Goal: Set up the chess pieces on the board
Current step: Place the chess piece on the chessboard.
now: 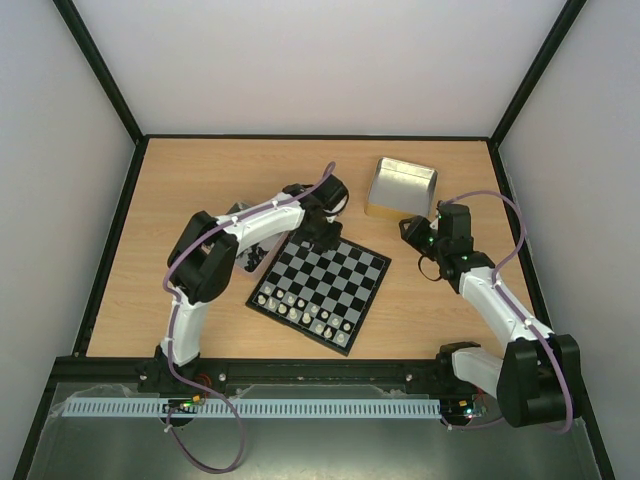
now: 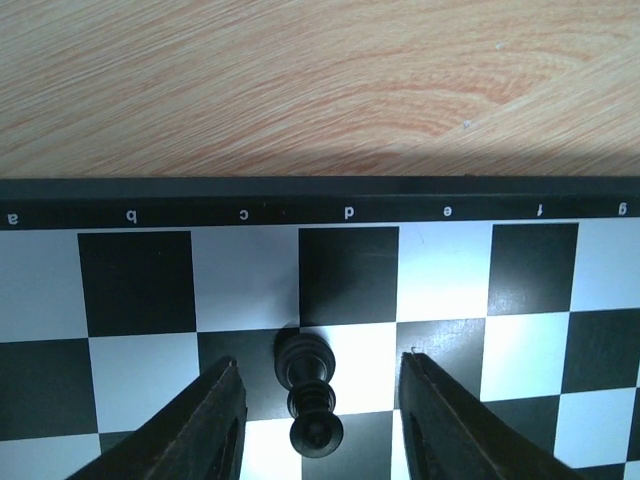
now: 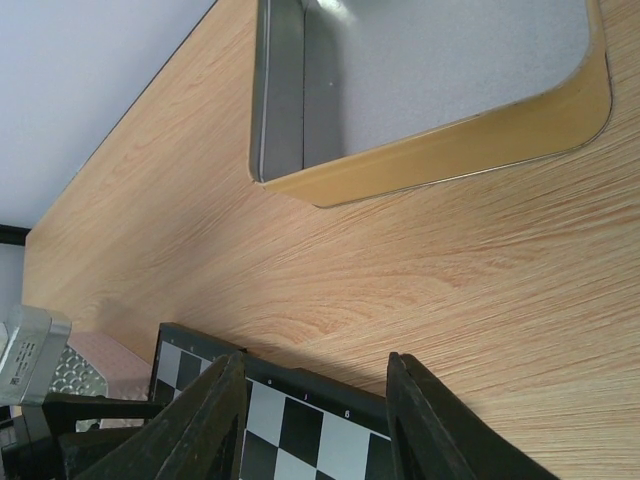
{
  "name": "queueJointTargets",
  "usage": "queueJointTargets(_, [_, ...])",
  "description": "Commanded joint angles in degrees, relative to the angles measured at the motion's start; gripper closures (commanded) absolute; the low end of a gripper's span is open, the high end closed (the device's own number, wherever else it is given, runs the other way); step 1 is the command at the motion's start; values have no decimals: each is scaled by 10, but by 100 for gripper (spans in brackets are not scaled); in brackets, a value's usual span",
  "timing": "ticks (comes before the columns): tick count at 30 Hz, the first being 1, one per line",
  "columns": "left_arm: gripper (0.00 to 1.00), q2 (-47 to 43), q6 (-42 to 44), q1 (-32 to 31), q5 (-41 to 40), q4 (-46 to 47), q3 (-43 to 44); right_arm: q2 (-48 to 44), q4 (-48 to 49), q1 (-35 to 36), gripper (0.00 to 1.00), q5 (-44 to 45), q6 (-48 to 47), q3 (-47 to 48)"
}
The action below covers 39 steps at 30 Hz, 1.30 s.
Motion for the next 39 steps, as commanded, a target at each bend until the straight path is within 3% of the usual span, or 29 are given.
queueJointTargets(1, [59, 9, -2, -1, -3, -24, 4, 6, 14, 0, 61, 5, 0, -5])
queueJointTargets(14, [90, 25, 6, -1, 7, -21, 9, 9, 16, -1, 61, 7, -2, -9])
queueJointTargets(39, [91, 60, 9, -9, 23, -6, 40, 9, 15, 0, 61, 10, -2, -13])
